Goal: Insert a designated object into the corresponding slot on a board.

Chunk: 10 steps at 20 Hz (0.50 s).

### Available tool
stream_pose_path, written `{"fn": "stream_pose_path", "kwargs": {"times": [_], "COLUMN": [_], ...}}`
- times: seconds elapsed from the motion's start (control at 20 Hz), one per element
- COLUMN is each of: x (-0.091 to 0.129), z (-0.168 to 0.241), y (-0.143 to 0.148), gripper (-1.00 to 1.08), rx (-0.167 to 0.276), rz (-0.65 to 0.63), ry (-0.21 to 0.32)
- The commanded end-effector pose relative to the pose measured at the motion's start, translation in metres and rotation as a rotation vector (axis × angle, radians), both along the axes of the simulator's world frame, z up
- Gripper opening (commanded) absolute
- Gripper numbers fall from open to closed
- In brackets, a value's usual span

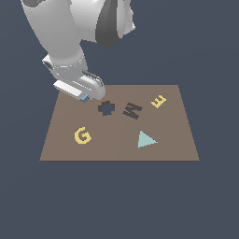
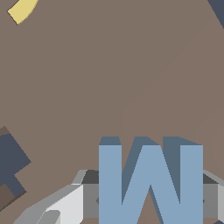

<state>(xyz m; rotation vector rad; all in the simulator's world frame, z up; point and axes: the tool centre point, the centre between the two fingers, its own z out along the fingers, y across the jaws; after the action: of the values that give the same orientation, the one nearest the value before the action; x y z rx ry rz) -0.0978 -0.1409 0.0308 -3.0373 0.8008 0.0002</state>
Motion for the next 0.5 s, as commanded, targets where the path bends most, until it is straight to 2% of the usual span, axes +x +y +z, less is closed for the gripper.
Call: {"fn": "stream_pose_path", "kwargs": {"times": [0.0, 0.45], "x": [-0.001, -0.009], "z": [0.0, 0.001], "y": [0.003, 0.024], "gripper": [-1.0, -1.0], "rx": [0.0, 0.0], "rz": [-0.022, -0.171], "ry": [0.0, 0.0]}}
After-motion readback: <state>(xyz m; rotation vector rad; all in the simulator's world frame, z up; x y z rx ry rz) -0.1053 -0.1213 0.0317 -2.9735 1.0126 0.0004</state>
